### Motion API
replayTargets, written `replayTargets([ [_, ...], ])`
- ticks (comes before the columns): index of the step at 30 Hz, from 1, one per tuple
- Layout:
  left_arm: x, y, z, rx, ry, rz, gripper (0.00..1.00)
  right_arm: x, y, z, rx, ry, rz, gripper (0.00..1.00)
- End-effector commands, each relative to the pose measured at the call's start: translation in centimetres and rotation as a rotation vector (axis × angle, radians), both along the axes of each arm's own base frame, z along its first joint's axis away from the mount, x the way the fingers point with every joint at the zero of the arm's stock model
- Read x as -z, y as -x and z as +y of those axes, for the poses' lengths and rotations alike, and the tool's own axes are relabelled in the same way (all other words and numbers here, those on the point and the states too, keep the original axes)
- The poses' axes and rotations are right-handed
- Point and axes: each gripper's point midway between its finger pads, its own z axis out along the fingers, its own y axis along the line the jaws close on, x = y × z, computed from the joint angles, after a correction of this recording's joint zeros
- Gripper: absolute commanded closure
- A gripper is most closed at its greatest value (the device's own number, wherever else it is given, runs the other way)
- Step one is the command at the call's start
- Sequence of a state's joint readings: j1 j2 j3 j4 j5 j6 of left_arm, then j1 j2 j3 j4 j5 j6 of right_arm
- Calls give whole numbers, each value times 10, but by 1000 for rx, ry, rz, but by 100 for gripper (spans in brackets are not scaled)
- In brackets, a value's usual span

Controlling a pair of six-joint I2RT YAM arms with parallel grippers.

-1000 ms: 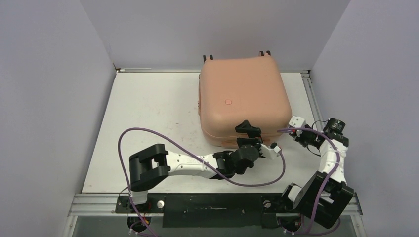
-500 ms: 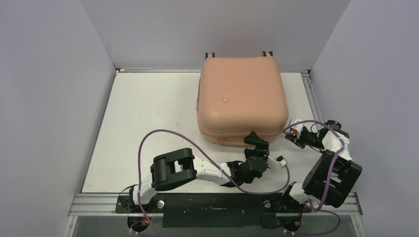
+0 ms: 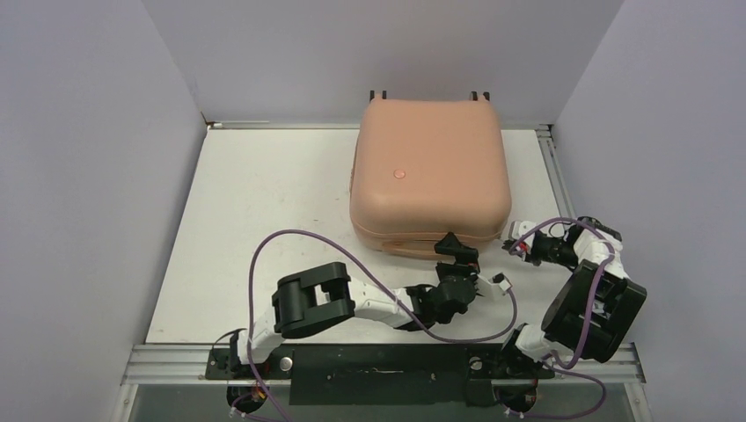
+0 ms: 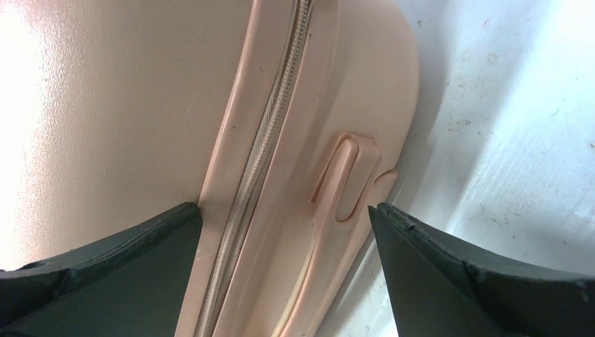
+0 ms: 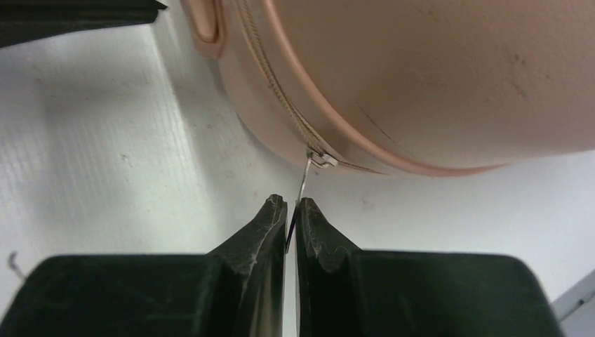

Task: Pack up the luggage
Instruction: Zip the luggage at the center of the board.

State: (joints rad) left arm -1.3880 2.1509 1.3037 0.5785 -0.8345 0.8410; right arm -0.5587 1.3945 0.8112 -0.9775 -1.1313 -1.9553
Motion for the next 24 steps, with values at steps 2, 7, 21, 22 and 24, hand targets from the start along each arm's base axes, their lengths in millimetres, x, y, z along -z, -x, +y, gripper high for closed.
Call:
replayTargets([
  [2,-10,-64,10,-103,97,13,4,-1,69,51,-155,-150,241,95],
  [7,-16,-59,8,-77,100,52,4,-11,59,53,-130,-169,207,95],
  [21,-54,33,95,243,-25,619,4,-19,20,30,37,-125,127,95],
  [22,-63,28,106,223,7,644,4,-19,20,30,37,-125,129,95],
  [24,-82,9,134,161,89,665,4,-20,21,31,35,-124,127,95],
])
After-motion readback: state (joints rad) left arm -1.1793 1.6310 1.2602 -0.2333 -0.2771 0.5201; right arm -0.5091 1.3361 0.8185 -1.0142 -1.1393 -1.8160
